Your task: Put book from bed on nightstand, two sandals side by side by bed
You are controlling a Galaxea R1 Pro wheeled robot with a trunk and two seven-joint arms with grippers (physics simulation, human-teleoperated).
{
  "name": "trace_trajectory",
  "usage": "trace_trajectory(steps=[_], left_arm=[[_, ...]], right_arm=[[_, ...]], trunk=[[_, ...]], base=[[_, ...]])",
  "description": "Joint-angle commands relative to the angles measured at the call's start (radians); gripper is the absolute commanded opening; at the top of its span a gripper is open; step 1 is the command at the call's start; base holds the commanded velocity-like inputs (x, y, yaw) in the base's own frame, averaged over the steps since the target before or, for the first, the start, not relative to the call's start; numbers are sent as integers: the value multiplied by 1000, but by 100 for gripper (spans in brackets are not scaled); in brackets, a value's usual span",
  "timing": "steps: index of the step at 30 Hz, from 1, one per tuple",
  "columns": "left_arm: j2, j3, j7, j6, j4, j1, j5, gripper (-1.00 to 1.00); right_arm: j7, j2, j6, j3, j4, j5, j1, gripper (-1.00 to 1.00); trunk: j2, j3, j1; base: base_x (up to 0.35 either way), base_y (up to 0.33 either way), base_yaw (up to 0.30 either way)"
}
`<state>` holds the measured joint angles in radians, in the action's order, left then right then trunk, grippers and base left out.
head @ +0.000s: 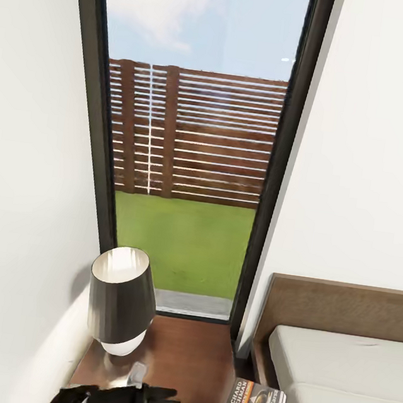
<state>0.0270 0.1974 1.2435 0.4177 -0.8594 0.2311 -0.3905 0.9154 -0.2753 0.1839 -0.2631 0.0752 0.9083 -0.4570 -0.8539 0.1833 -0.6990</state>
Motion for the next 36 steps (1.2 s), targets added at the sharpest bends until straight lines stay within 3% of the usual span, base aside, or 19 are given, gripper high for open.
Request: trace_trajectory(steps=[1,3,4,5,9,15,19,23,25,26,28,30,34,35,36], left_arm=[[9,3,9,117,-152,1,-8,100],[36,1,28,220,-292,1,-9,100],[45,1,34,242,-321,1,-9,100],[68,-1,63,302,-411,1,-10,100],[80,-2,109,357,-571,1,-13,100],[95,-23,119,371,-614,1,-16,100],[116,-129,127,372,-616,1,-27,100],[118,-154,129,372,-615,0,-29,100],[115,-155,129,371,-615,0,-27,100],[113,-154,129,372,-615,-1,-28,100],[113,-154,130,372,-616,-1,-29,100],[113,-154,131,373,-616,-1,-30,100],[113,-154,131,373,-616,-1,-31,100],[113,-154,131,372,-615,-1,-31,100],[113,-154,131,372,-615,-1,-31,100]], right_arm=[[5,0,3,-6,3,11,-2,-100],[5,-1,0,-6,3,11,-2,-100],[5,-1,0,-5,3,11,-2,-100],[5,0,-1,-6,3,11,-2,-100],[7,1,-1,-6,1,11,-2,-100],[17,-2,45,6,-36,11,-3,-100],[6,1,200,7,-191,10,-7,-100],[-112,9,255,7,-344,13,-10,-100],[-210,12,272,7,-421,16,-11,-100],[-317,28,280,7,-478,17,-12,-100],[-402,58,283,7,-502,18,-12,-100],[-521,108,285,7,-522,19,-13,-100],[-594,143,285,7,-532,20,-14,-100],[-602,173,284,7,-540,21,-14,-100],[-603,179,284,7,-543,21,-14,-100]], trunk=[[-1,2,0],[-1,2,0],[-1,2,0],[-1,2,0],[-1,2,0],[-1,2,0],[-1,2,0],[-1,2,0],[-1,2,0],[-1,2,0],[-1,2,0],[-1,2,0],[-1,2,0],[-1,2,0],[-1,2,0]], base=[[0,0,0],[0,0,0],[0,0,0],[0,0,0],[0,0,0],[0,0,0],[0,0,0],[0,0,0],[0,0,0],[0,0,0],[0,0,0],[0,0,0],[0,0,0],[0,0,0],[0,0,0]])
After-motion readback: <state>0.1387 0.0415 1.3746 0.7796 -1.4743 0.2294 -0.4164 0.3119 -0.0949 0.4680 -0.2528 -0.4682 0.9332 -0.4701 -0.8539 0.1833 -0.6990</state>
